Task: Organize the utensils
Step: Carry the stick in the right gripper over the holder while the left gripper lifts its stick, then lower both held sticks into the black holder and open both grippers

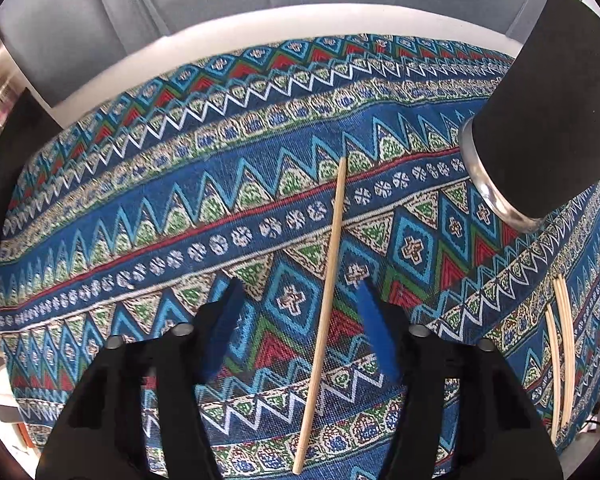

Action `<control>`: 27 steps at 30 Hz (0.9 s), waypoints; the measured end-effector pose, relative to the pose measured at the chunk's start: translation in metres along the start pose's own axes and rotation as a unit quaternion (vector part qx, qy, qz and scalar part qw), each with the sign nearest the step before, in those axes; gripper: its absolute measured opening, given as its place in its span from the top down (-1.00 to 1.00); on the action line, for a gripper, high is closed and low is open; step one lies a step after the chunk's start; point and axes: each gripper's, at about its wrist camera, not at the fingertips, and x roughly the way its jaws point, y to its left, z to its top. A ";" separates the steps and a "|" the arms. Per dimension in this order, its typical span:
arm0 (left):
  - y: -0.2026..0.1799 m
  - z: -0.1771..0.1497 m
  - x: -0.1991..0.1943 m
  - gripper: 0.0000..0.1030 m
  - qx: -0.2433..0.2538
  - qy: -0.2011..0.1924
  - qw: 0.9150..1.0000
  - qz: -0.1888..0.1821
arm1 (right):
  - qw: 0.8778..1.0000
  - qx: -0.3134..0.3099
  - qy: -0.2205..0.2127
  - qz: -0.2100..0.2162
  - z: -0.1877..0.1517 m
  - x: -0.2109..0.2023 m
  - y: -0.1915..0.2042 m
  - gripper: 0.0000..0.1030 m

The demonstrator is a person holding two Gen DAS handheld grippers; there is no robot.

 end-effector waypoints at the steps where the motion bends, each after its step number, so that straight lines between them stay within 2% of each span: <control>1: 0.002 -0.001 0.000 0.10 -0.002 -0.002 1.000 0.004 | 1.000 0.001 0.000 0.000 0.000 0.000 -0.001 0.91; 3: 0.005 -0.002 -0.001 0.31 -0.001 -0.004 1.000 -0.002 | 1.000 0.004 0.000 0.001 -0.001 0.000 -0.001 0.91; 4: 0.007 -0.002 -0.002 0.70 -0.007 -0.005 1.000 -0.004 | 1.000 0.005 0.000 0.001 -0.001 0.000 -0.001 0.91; 5: 0.011 -0.002 -0.002 0.90 -0.013 -0.004 1.000 -0.009 | 1.000 0.005 -0.001 0.001 -0.001 0.000 -0.001 0.91; 10: 0.020 -0.005 -0.009 0.90 -0.028 -0.024 0.999 -0.031 | 1.000 0.006 -0.003 0.003 -0.001 0.000 -0.001 0.91; 17: 0.032 0.007 -0.056 0.90 -0.056 -0.089 0.993 -0.059 | 1.000 0.009 -0.011 0.005 0.001 -0.002 -0.001 0.91; 23: 0.020 0.028 -0.119 0.90 -0.050 -0.172 0.979 -0.096 | 1.000 0.014 -0.025 0.001 0.006 0.001 -0.002 0.91; 27: 0.003 0.045 -0.153 0.90 -0.037 -0.232 0.963 -0.132 | 0.999 0.007 -0.045 -0.009 0.006 0.005 -0.001 0.91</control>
